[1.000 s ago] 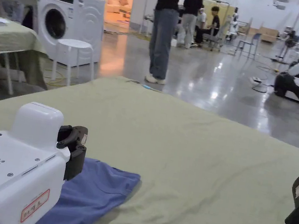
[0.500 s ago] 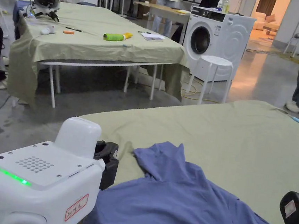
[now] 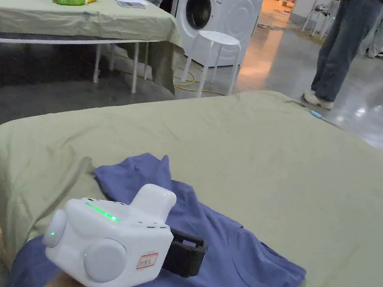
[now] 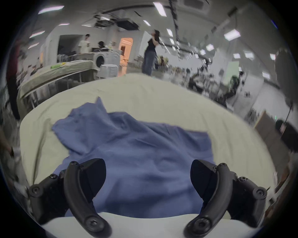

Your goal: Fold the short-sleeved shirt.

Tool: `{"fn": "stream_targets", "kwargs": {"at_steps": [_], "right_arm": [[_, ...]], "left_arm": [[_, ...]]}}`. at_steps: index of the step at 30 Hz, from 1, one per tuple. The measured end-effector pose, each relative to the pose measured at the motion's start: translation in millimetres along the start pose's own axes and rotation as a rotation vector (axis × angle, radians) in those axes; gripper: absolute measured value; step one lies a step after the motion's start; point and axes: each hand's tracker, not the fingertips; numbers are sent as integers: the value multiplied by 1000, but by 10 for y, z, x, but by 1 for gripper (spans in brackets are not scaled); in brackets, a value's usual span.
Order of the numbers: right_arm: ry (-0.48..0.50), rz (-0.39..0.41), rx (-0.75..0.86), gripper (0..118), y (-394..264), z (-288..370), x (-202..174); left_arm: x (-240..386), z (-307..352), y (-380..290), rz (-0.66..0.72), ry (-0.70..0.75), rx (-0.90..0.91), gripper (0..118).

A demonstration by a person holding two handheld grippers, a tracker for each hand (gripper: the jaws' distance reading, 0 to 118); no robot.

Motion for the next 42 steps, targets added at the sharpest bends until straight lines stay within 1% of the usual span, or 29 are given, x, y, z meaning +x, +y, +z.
{"fn": "stream_targets", "kwargs": {"at_steps": [2,3,4,5,6,7,8,9,11,12,13,14,15,17,18,20,24,26,27,29,30,32,34,38,42], "right_arm": [[-18,-4,-13,2,-32,-1,78],[-28,-8,-20,2,-54,-8,104],[-39,-14,-29,2,-80,-8,132],[-46,-18,-41,2,-105,-6,156],[-54,-24,-52,2,-136,1,181],[-64,-37,-61,2,-176,10,203],[-71,-50,-68,2,-207,33,224],[-77,-67,-80,2,-241,68,250],[-82,-93,-102,2,-304,139,299],[-88,-104,-110,2,-337,180,327],[-98,-119,-121,2,-365,221,359],[-106,-129,-130,2,-386,258,390],[-120,-141,-134,2,-406,305,419],[-143,-159,-132,2,-438,421,491],[-158,-169,-133,2,-443,484,529],[-178,-187,-129,2,-446,613,603],[-257,-209,-105,2,-425,872,771],[-284,-226,-89,2,-404,1027,854],[-306,-235,-78,2,-396,1116,898],[-355,-250,-49,2,-389,1314,974],[-373,-257,-41,2,-385,1430,1014],[-421,-265,-20,2,-376,1669,1081],[-483,-262,-3,2,-371,1946,1163],[-616,-276,36,2,-382,2506,1317],[-758,-303,71,2,-416,3084,1456]], "left_arm": [[92,-225,45,-21,-25,-129,114],[124,-341,64,-21,-10,-216,111],[144,-484,67,-27,25,-294,104],[166,-595,34,-33,85,-326,104],[178,-669,51,-44,84,-299,104],[238,-601,98,-97,100,-291,101],[270,-573,109,-109,101,-285,92],[268,-514,96,-85,79,-276,80],[296,-271,145,31,52,-247,29],[272,-256,145,82,26,-240,23],[244,-265,134,148,-16,-256,23],[208,-289,129,179,-22,-267,22],[180,-319,126,166,11,-258,22],[99,-331,100,279,-22,-249,22],[57,-320,127,352,-53,-231,22],[-24,-251,120,446,-121,-179,22],[108,-48,202,500,-248,-86,22],[306,-23,301,531,-339,-94,22],[434,-18,357,517,-370,-85,22],[747,-5,464,438,-381,-57,22],[950,-13,515,405,-410,-38,22],[1303,-24,598,424,-533,-44,21],[1748,-32,666,424,-697,-64,21],[2775,94,682,276,-884,-103,21],[3784,346,454,154,-1147,-205,20]]}}
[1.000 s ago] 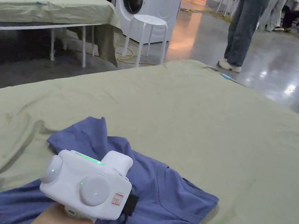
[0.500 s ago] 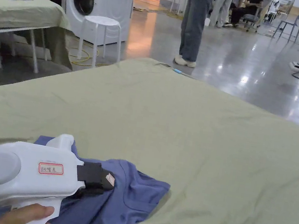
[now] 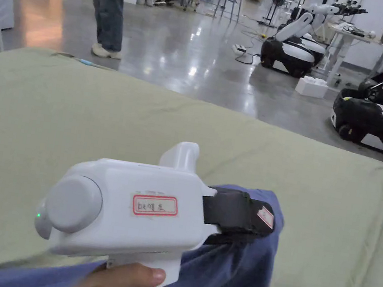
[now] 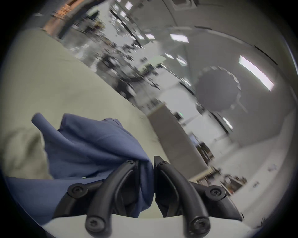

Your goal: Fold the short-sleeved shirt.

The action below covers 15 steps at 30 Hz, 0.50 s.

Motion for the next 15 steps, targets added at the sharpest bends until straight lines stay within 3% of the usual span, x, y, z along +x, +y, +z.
{"fn": "stream_targets", "kwargs": {"at_steps": [5,8,12,15], "right_arm": [[-144,-19,32,2,22,310,492],[-195,-41,17,2,-32,387,666],[-200,-88,-30,2,-159,377,759],[-185,-71,-60,2,-214,308,675]], "left_arm": [[542,-759,-584,-150,-119,-227,18],[554,-1155,-1026,-320,17,-367,18],[140,-1532,-1495,-318,204,-525,17],[-107,-1603,-1675,-342,298,-588,17]]}}
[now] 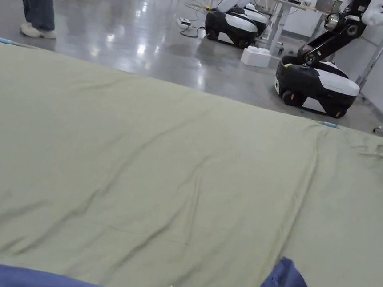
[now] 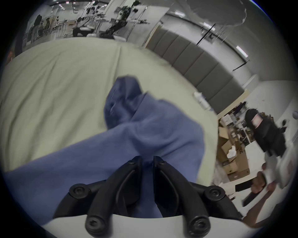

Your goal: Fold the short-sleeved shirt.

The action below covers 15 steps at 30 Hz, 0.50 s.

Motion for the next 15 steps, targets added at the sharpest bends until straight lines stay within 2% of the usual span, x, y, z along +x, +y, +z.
{"fn": "stream_targets", "kwargs": {"at_steps": [3,4,5,6,7,9,11,12,14,15], "right_arm": [[27,25,-23,2,-29,-82,-116],[45,25,-27,2,-32,-105,-157],[64,21,-28,2,-30,-119,-197],[87,17,-26,2,-28,-132,-237],[110,14,-23,2,-23,-139,-286],[155,21,-20,2,-15,-149,-386],[194,36,-18,2,-18,-166,-494],[213,45,-24,2,-33,-181,-556],[245,55,-40,2,-90,-228,-668],[257,58,-52,2,-119,-251,-722]], "left_arm": [[-106,69,-70,17,-73,60,18],[-116,128,-63,33,-84,75,37],[-114,218,-67,56,-104,85,69],[-127,333,-67,83,-132,76,95],[-166,512,-94,112,-186,87,100],[-241,961,-182,147,-247,180,100],[-367,1489,-363,153,-204,313,100],[-464,1781,-484,138,-149,381,99],[-645,2277,-752,127,67,473,95],[-758,2455,-867,136,193,488,78]]}}
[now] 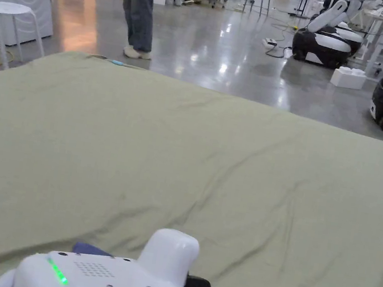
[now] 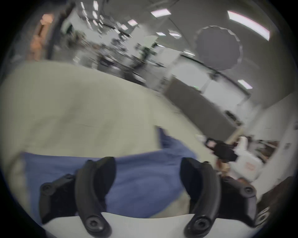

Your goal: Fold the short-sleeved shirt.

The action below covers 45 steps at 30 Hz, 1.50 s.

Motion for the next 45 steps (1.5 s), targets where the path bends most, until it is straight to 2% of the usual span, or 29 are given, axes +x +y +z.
{"fn": "stream_targets", "kwargs": {"at_steps": [1,2,4,6,10,12,13,14,15,16,21,22,23,24,25,26,27,28,30,33,35,38,39,42,43,44,45], "right_arm": [[14,-1,-15,2,-29,-42,-55],[26,-3,-29,2,-54,-74,-102],[56,-4,-57,2,-111,-149,-178],[73,7,-72,2,-119,-193,-264],[75,49,-77,2,-64,-253,-393],[69,58,-72,2,-36,-258,-414],[65,62,-70,2,-21,-257,-425],[62,66,-69,2,-8,-254,-430],[58,69,-68,2,-2,-242,-421],[54,76,-70,2,9,-231,-416],[13,116,-71,2,79,-159,-373],[2,118,-72,2,90,-158,-354],[-6,116,-73,2,98,-158,-324],[-12,109,-76,2,107,-164,-293],[-17,103,-79,2,114,-174,-265],[-24,99,-82,2,121,-192,-239],[-29,100,-87,2,124,-211,-203],[-35,112,-95,2,138,-233,-167],[-71,155,-104,2,198,-286,-95],[-102,169,-105,2,344,-405,53],[-119,160,-135,2,469,-545,231],[-76,160,-270,6,636,-862,479],[-66,158,-295,19,668,-987,548],[-39,129,-437,36,698,-1391,708],[-32,114,-493,62,670,-1526,753],[-32,104,-532,72,648,-1638,780],[-15,93,-573,74,622,-1759,810]], "left_arm": [[-188,191,-13,1,130,4,21],[-361,283,-36,40,222,13,0],[-838,534,-83,263,343,36,0],[-1189,693,-79,391,378,39,0],[-1496,650,126,334,432,26,0],[-1613,502,247,320,341,-20,0],[-1684,396,285,333,293,-31,5],[-1744,274,279,341,279,-45,34],[-1800,135,281,373,292,-78,82],[-1826,14,279,386,320,-142,115],[-1826,-283,168,303,342,-290,111],[-1805,-298,115,274,360,-308,103],[-1761,-312,89,238,398,-310,93],[-1681,-294,84,174,480,-302,76],[-1616,-262,85,130,525,-297,44],[-1612,-208,74,114,510,-290,18],[-1605,-155,75,157,454,-266,7],[-1616,-114,70,227,376,-247,7],[-1629,-76,75,242,405,-260,7],[-1665,-129,-59,310,362,-316,7],[-1624,-173,-163,290,364,-313,7],[-1621,-163,-209,291,369,-279,6],[-1619,-149,-243,319,368,-256,6],[-1579,-137,-263,334,375,-237,6],[-1542,-154,-246,305,391,-246,6],[-1495,-182,-222,260,412,-267,6],[-1440,-218,-198,217,436,-290,6]]}}
